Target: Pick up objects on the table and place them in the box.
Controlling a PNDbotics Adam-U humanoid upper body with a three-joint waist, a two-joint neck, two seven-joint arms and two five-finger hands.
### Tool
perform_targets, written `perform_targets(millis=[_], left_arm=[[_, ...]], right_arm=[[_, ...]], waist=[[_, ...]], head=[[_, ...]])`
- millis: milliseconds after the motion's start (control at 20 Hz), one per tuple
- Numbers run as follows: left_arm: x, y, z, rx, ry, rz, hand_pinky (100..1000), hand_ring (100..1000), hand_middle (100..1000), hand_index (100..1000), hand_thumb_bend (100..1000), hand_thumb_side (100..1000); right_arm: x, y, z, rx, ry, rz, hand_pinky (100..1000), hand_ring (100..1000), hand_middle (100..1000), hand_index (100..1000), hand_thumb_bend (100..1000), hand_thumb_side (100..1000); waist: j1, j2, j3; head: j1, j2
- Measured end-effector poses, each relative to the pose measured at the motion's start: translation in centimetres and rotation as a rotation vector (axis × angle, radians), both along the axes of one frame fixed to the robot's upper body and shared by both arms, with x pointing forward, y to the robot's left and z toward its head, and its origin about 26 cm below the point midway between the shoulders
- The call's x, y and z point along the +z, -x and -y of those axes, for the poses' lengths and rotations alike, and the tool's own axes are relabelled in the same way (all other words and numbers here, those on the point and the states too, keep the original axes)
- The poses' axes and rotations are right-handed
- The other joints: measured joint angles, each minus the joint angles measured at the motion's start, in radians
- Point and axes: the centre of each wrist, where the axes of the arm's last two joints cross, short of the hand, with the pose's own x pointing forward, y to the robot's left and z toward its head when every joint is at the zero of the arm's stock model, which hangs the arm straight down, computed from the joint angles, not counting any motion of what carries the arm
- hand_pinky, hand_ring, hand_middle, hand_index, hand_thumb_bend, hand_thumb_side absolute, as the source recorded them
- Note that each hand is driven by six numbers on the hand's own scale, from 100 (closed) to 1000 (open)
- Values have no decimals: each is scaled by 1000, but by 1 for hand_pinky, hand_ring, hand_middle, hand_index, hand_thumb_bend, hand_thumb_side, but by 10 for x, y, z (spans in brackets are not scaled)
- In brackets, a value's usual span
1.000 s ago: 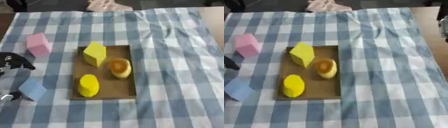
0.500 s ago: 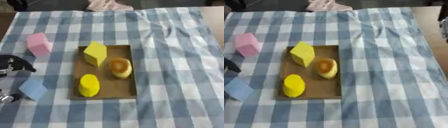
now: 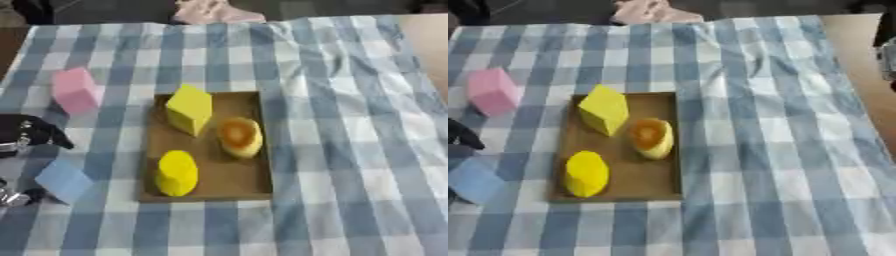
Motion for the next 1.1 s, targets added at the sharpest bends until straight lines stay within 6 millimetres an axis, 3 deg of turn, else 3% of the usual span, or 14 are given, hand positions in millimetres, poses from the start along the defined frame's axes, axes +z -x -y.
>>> perform_targets(millis=[500, 1100], left_arm=[[-3, -2, 1, -10, -16, -27, 940, 869, 747, 863, 310, 231], [-7, -10, 2, -2, -4, -49, 879, 753, 518, 687, 196, 154]], right_arm=[[-2, 0, 1, 6, -17, -6, 865, 700, 657, 865, 100, 443], [-3, 0, 2, 12, -40, -8, 866, 702, 658, 866, 100, 448]], waist=[[0, 2, -3], [2, 2, -6]], head=[[0, -1], [1, -7]])
